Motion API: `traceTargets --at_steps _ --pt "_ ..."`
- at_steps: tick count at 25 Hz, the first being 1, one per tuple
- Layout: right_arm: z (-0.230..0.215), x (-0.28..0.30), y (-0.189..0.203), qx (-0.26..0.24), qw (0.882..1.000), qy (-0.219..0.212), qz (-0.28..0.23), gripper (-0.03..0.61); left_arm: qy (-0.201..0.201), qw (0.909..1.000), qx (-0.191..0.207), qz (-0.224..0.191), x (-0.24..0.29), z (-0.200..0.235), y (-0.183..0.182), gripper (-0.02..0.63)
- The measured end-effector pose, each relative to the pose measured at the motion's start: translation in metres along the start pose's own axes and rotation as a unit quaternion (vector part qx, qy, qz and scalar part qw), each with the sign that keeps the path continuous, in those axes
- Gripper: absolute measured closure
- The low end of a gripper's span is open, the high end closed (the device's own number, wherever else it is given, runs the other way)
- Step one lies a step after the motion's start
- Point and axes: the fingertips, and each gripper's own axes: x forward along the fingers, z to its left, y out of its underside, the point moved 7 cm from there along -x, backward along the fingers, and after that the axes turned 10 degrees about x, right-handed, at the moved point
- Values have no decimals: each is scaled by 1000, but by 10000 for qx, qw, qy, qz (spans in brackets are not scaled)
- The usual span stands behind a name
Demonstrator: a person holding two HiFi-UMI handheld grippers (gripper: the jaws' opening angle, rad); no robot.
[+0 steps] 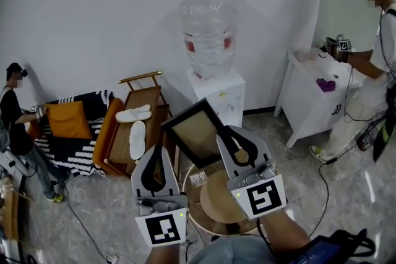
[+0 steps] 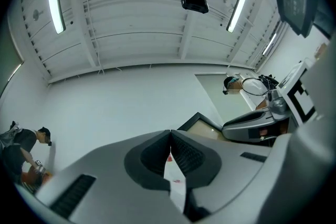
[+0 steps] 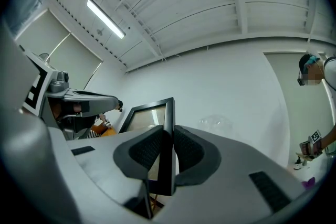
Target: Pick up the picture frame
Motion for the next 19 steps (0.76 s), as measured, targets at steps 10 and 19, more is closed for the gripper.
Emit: traceTargets --at_steps 10,19 --pt "-7 1 3 -45 10000 7 19 497 36 10000 28 -27 7 -7 1 598" --pt "7 5 2 -93 9999 32 26 497 37 10000 25 -32 0 6 4 598"
